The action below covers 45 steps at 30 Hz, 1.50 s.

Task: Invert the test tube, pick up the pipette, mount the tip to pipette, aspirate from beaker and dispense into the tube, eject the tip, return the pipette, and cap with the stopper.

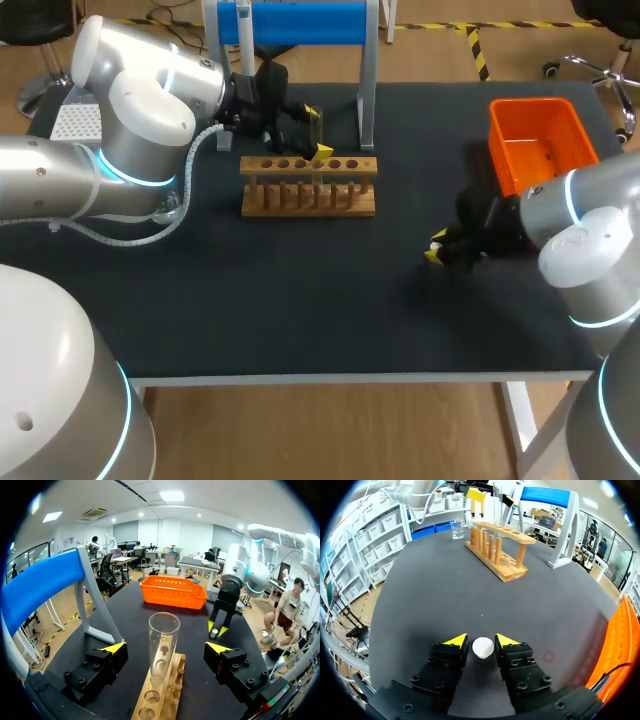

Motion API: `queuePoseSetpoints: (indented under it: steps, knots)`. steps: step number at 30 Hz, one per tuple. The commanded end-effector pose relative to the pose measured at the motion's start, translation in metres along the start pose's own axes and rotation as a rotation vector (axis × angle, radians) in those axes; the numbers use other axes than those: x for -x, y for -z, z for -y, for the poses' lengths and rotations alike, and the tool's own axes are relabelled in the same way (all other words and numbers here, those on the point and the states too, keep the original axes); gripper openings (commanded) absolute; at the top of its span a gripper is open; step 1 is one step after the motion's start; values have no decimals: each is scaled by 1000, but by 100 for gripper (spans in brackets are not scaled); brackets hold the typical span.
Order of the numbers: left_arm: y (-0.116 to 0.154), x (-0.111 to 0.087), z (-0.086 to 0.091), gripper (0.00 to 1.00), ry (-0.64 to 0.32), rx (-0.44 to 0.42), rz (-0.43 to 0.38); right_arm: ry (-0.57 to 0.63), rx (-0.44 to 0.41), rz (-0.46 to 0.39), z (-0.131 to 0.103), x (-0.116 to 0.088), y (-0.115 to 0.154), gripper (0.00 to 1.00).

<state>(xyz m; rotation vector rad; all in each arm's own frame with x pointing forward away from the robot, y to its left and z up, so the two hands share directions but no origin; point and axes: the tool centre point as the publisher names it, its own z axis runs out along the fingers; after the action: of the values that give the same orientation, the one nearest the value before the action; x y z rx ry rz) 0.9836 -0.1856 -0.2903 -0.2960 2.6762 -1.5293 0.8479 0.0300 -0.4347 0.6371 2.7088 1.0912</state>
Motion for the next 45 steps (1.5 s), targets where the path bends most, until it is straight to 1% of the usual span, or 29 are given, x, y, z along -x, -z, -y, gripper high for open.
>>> queuePoseSetpoints:
  steps: [1, 3, 6, 12, 16, 18, 22, 24, 26, 27, 29, 30, 32, 38, 40, 41, 45]
  knots:
    - [0, 0, 0, 100, 0, 1, -1, -5, -2, 6, 1, -1, 0, 23]
    - [0, 0, 0, 100, 0, 1, -1, -7, -3, 8, 1, -1, 0, 18]
    - [0, 0, 0, 100, 0, 1, -1, -9, -4, 9, 1, 0, 0, 0]
    - [0, 0, 0, 100, 0, 1, -1, -12, -6, 8, 2, 0, 0, 0]
    - [0, 0, 0, 100, 0, 1, -1, -15, 17, -19, -11, 0, 17, 0]
    - [0, 0, 0, 100, 0, 1, -1, -14, 39, -47, -23, -1, 33, 0]
    - [0, 0, 0, 100, 0, 1, -1, 38, 86, -104, -48, -6, 65, 0]
    - [0, 0, 0, 100, 0, 1, -1, 88, 87, -128, -62, -8, 82, 0]
    - [0, 0, 0, 100, 0, 1, -1, 98, 106, -148, -76, -7, 97, 0]
    - [0, 0, 0, 100, 0, 1, -1, 119, 98, -152, -83, -7, 104, 0]
    - [0, 0, 0, 100, 0, 1, -1, 123, 118, -174, -100, -6, 118, 0]
    - [0, 0, 0, 100, 0, 1, -1, 143, 111, -173, -108, -5, 122, 0]
    - [0, 0, 0, 100, 0, 1, -1, 160, 133, -184, -130, -3, 133, 0]
    - [0, 0, 0, 100, 0, 1, -1, 214, 168, -202, -190, 3, 149, 0]
    - [0, 0, 0, 100, 0, 1, -1, 225, 170, -201, -204, 2, 151, 0]
    - [0, 0, 0, 100, 0, 1, -1, 226, 178, -202, -209, 2, 152, 0]
    - [0, 0, 0, 100, 0, 1, -1, 226, 178, -202, -209, 2, 152, 0]
